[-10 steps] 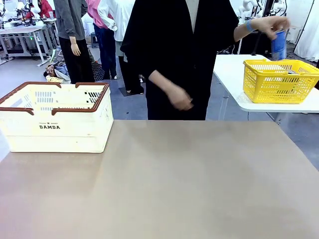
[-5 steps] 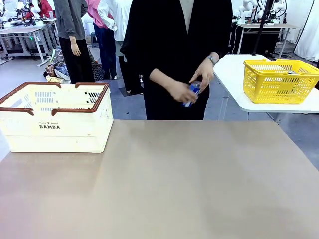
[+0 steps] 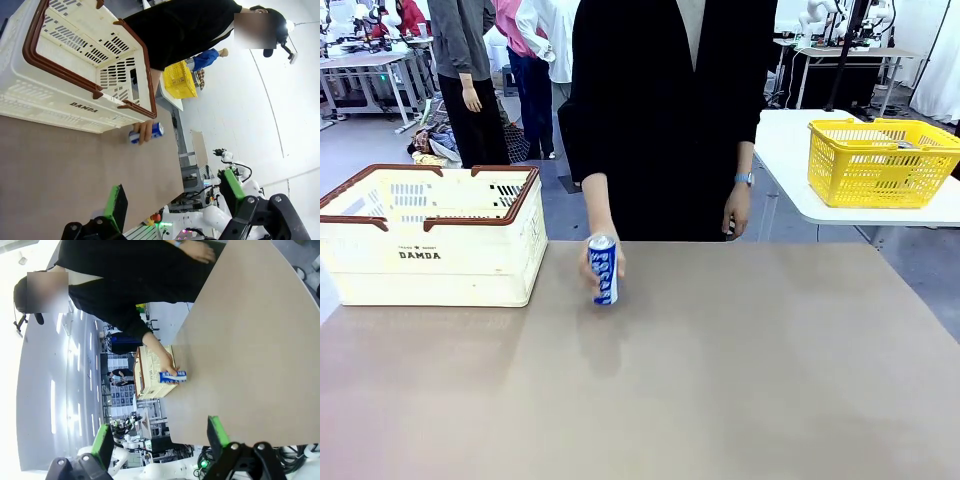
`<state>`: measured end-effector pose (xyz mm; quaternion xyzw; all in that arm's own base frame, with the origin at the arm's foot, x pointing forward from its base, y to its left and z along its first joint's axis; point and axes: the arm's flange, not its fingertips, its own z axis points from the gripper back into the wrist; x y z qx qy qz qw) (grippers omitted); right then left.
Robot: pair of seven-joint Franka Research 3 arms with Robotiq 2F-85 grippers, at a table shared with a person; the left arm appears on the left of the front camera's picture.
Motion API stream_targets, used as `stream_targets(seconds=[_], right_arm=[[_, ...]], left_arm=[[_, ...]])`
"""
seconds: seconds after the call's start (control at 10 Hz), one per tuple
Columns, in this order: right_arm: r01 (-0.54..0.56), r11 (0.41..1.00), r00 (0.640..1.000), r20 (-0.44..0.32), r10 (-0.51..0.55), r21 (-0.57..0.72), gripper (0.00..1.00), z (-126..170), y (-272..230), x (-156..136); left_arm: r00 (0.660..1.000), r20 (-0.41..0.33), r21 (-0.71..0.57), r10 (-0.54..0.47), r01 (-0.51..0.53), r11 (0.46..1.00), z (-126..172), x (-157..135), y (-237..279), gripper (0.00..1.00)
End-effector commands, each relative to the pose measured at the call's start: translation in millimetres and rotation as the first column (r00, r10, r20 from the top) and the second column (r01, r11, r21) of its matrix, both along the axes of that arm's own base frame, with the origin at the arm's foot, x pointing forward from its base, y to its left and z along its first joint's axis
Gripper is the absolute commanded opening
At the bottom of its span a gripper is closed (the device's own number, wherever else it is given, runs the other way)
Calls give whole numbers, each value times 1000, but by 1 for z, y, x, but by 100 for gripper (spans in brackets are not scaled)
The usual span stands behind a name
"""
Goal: Place the drinks into the Shopping basket.
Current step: Pick up one drink and place it into the Shopping basket.
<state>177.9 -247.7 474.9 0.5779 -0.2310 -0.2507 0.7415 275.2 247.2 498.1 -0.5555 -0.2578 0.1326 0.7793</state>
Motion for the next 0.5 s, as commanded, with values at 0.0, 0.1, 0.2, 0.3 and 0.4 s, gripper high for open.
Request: stream_targets(seconds=[0.0, 0.1, 0.2, 0.3, 0.4], right_arm=[[0, 1000, 999, 32, 0, 4, 100, 4, -2, 2], [0, 1000, 999, 32, 0, 4, 100, 4, -2, 2], [0, 1000, 999, 32, 0, 4, 100, 4, -2, 2], [0, 1000, 999, 32, 0, 4, 100, 4, -2, 2], [0, 1000, 999, 32, 0, 4, 100, 4, -2, 2]], left_arm=[[1000, 23, 1, -9, 9, 1000, 0, 0, 2, 100], [1000, 23, 1, -9, 9, 1000, 0, 0, 2, 100], [1000, 23, 1, -9, 9, 1000, 0, 0, 2, 100], [1000, 23, 1, -9, 9, 1000, 0, 0, 2, 100], [1000, 23, 1, -9, 9, 1000, 0, 0, 2, 100]])
